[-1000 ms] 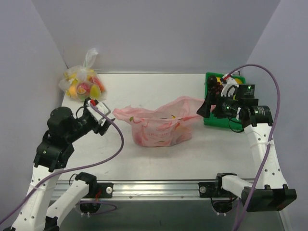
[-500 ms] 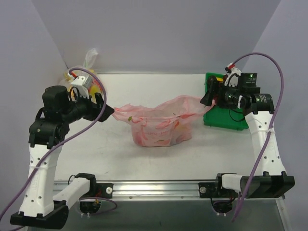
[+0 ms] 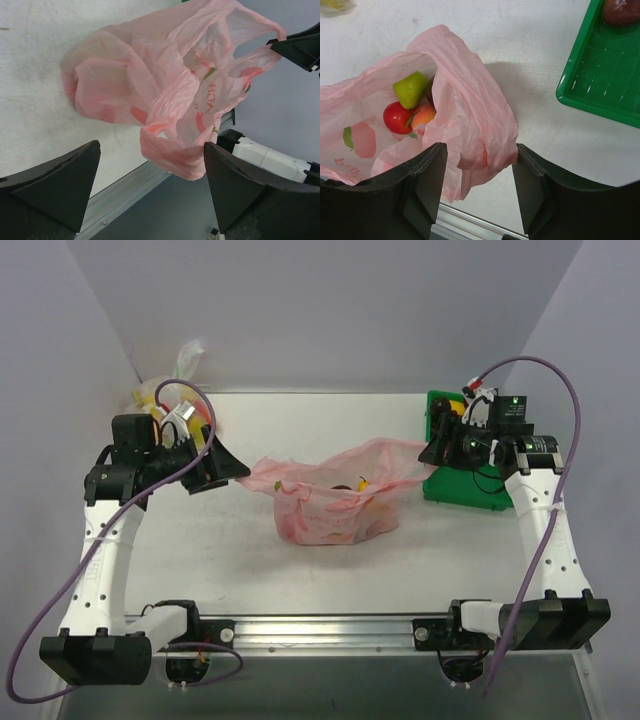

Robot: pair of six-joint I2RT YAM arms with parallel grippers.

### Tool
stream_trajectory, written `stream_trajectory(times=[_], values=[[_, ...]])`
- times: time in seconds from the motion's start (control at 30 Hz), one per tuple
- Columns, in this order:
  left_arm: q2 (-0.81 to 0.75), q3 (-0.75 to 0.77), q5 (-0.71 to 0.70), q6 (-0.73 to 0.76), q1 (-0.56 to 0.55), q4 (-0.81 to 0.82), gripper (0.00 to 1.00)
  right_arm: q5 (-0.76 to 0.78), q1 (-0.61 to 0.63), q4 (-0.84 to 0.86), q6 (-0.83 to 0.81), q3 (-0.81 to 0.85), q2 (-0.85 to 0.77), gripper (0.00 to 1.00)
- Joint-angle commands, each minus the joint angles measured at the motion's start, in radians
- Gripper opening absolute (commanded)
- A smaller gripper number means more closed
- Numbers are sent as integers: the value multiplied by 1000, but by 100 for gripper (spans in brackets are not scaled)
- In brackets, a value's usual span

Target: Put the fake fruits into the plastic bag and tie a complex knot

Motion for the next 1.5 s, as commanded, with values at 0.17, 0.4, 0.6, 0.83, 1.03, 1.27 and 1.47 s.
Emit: stream_trajectory(times=[0.17, 0.4, 0.6, 0.83, 1.03, 1.27, 1.47], values=[[-18, -116, 88, -203, -1, 264, 93, -73, -4, 5, 4, -33, -16, 43], [-18, -173, 133, -323, -1, 371, 80, -95, -4, 4, -5, -52, -30, 30], [-28, -159, 180, -374, 5, 405, 72, -96, -4, 5, -8, -59, -40, 26], [-41, -217, 173, -397, 5, 409, 60, -113, -4, 4, -8, -55, -43, 23], [-38, -225, 182, -412, 42, 437, 32, -106, -6, -9, -17, -43, -48, 16], [-19, -66, 187, -244, 154, 468, 0, -90, -84, -19, -54, 61, -54, 0], [2, 59, 158, 112, 197, 362, 0, -162, -194, -55, -105, 140, -25, 0]])
